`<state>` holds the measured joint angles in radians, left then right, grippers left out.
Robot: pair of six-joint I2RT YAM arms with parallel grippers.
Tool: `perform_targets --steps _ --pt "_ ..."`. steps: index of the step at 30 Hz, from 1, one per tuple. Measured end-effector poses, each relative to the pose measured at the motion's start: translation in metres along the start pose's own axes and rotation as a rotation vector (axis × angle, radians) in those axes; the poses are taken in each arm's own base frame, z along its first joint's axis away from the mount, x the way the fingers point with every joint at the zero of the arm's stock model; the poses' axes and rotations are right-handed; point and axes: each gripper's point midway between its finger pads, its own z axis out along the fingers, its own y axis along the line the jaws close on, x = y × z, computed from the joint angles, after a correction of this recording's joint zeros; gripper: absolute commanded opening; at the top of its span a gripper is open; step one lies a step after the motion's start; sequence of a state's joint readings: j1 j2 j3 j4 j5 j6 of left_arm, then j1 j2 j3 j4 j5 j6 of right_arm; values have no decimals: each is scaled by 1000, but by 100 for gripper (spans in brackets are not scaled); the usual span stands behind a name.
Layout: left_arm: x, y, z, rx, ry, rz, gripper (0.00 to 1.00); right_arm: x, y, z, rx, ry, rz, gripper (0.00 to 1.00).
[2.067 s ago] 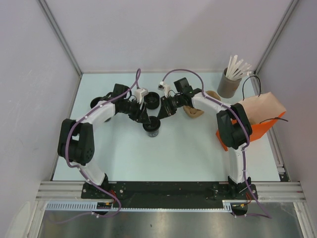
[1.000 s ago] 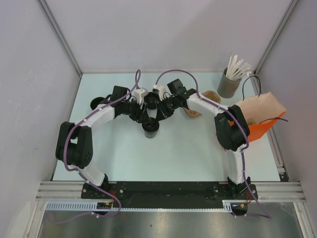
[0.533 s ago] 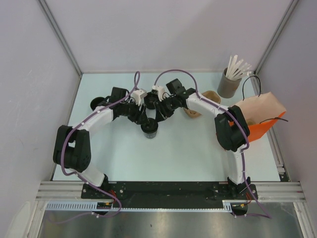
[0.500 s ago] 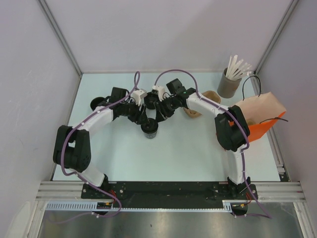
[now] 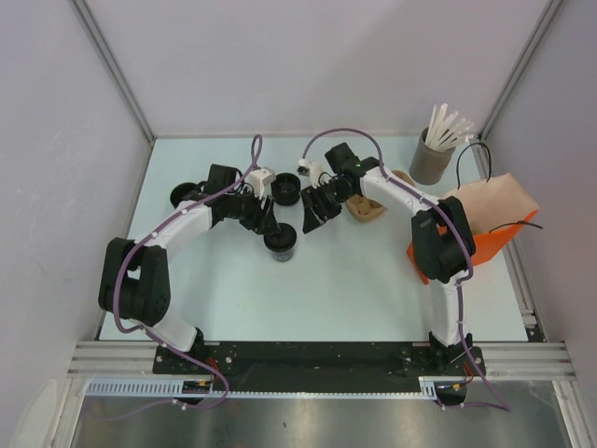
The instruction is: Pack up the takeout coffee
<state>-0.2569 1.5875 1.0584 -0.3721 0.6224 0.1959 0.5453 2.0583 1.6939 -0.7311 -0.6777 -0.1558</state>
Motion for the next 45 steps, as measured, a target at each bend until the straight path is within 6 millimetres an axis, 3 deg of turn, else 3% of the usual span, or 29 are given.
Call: perform_targets --steps 8,18,31,41,45 --pt "-1 0 -2 -3 7 -4 63 -1 2 -6 -35 -7 -3 64" --pt "0 0 -2 -8 13 0 67 -5 19 -11 -136 -39 -6 65" --pt "-4 -1 -7 -6 21 0 75 -3 21 -12 -135 -37 5 68" --pt "-49 -12 -21 34 -56 48 80 -32 24 -19 -127 -93 -7 72" --pt "-53 -15 -23 53 -64 57 82 -31 21 -14 -109 -83 4 73"
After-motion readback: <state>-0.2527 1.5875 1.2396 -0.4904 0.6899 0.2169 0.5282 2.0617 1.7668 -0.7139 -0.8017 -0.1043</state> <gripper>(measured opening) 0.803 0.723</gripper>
